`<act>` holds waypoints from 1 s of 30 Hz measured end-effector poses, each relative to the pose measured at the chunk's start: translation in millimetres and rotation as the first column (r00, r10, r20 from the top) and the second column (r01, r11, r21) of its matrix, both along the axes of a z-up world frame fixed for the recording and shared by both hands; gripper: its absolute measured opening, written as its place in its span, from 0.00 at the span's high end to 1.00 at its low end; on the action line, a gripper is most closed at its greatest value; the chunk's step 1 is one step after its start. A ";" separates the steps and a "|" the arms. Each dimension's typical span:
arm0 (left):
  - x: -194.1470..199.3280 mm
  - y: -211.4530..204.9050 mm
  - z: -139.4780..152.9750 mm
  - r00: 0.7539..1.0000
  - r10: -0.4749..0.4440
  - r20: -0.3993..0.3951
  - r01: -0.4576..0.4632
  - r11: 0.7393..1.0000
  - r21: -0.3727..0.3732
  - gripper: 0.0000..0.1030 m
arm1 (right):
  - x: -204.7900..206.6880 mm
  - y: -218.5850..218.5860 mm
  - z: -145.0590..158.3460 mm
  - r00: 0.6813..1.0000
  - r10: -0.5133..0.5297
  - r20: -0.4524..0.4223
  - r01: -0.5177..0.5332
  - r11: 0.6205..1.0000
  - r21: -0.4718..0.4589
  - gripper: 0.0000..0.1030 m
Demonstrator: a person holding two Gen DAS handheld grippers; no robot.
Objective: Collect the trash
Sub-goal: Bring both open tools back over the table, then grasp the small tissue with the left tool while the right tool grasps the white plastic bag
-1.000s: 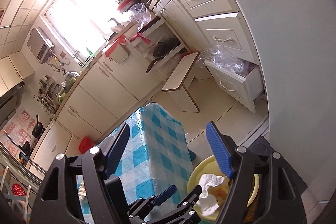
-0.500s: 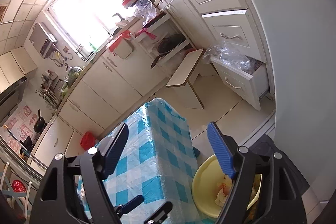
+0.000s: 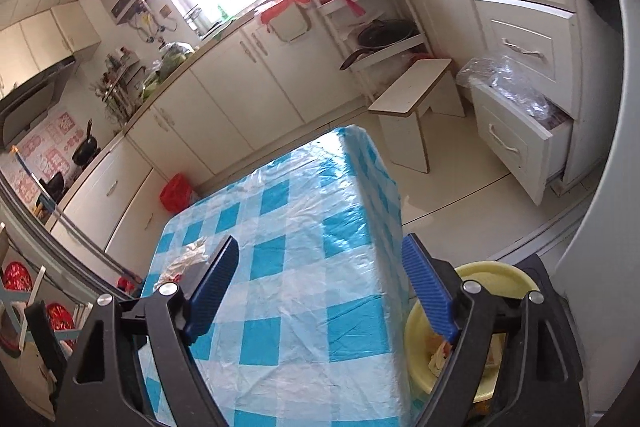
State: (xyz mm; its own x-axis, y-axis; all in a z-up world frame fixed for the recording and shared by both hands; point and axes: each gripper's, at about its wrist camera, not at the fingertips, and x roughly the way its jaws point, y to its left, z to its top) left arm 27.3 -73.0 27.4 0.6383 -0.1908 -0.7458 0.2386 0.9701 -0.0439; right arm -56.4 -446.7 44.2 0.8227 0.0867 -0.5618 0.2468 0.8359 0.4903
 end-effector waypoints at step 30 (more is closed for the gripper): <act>113.5 62.5 -64.7 0.939 -0.272 -0.208 0.287 0.957 0.044 0.74 | 211.7 261.5 -54.0 0.870 0.420 -0.258 -0.451 0.890 -0.072 0.13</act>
State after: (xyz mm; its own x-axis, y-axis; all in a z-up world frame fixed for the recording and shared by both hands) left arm 140.8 -10.5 -37.3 0.4050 -0.2811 -0.8700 0.4943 0.8679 -0.0503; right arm 155.3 -185.2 -9.8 0.5650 0.3223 -0.7595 -0.0645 0.9350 0.3487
